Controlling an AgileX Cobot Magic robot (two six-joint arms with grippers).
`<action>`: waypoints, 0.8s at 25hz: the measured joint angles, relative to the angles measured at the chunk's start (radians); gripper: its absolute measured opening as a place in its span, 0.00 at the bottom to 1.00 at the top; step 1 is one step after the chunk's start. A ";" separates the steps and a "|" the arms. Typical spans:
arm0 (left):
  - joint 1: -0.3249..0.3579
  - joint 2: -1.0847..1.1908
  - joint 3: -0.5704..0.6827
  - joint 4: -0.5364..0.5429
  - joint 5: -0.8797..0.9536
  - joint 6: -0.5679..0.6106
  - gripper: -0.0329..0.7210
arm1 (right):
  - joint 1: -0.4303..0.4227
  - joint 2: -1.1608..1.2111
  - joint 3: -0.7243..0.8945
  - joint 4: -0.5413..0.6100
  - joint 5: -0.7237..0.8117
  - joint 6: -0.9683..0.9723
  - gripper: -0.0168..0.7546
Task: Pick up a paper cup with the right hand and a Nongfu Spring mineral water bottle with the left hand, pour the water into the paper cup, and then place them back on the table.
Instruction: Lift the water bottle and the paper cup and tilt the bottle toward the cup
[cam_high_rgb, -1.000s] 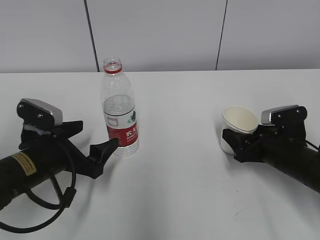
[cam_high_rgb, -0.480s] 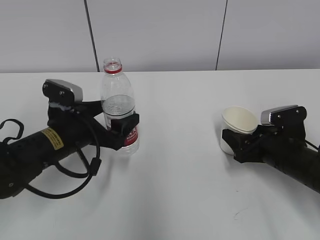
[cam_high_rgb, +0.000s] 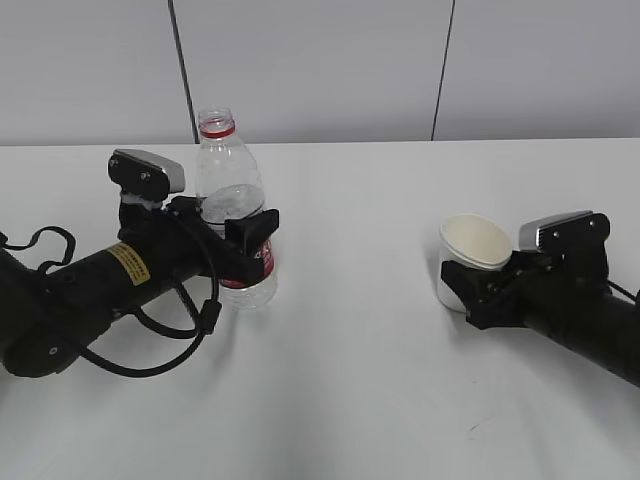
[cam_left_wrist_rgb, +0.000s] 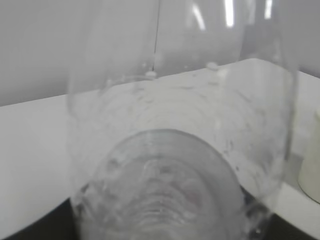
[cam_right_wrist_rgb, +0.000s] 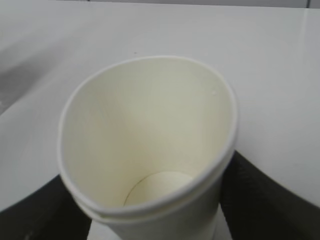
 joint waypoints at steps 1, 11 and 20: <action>0.000 0.001 -0.001 0.002 -0.004 0.000 0.51 | 0.000 0.000 0.000 -0.022 0.000 0.000 0.70; 0.000 -0.002 -0.001 0.010 0.000 0.007 0.47 | 0.051 0.000 -0.023 -0.266 0.000 0.020 0.70; 0.000 -0.104 -0.001 0.015 0.150 0.262 0.47 | 0.145 0.000 -0.051 -0.365 0.000 0.101 0.70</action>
